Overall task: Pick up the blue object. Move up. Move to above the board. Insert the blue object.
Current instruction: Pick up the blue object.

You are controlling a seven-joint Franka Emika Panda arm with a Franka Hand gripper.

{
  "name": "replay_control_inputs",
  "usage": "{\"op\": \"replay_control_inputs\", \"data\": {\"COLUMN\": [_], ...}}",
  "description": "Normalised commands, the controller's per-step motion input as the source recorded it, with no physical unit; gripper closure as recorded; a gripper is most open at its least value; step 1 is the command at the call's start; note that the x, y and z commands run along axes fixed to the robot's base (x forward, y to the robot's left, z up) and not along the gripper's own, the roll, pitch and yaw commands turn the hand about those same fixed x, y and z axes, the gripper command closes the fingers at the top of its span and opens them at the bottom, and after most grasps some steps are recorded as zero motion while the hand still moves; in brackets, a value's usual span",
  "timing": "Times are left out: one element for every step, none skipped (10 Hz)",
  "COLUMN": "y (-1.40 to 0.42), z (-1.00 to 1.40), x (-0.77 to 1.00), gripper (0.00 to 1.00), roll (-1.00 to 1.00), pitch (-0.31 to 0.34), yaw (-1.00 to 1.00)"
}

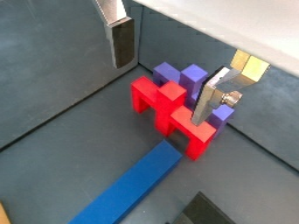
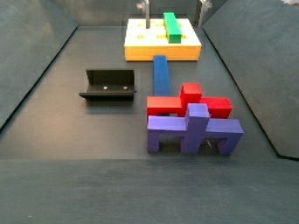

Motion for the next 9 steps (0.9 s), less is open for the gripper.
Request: {"op": "replay_control_inputs", "data": {"y": [-0.48, -0.85, -0.91, -0.89, -0.66, -0.43, -0.24, 0.0, 0.09], "z": [-0.31, -0.48, -0.55, -0.66, -0.97, -1.0, -0.93, -0.95, -0.98], "x": [0.25, 0.42, 0.52, 0.6, 0.5, 0.35, 0.17, -0.01, -0.22], "gripper": [0.0, 0.0, 0.0, 0.0, 0.0, 0.0, 0.0, 0.0, 0.0], "roll": [0.0, 0.03, 0.02, 0.02, 0.02, 0.05, 0.18, 0.2, 0.15], "pitch": [0.0, 0.001, 0.034, 0.066, 0.027, 0.003, 0.021, 0.0, -0.047], "yaw": [0.0, 0.01, 0.0, 0.0, 0.0, 0.0, 0.0, 0.0, 0.0]}}
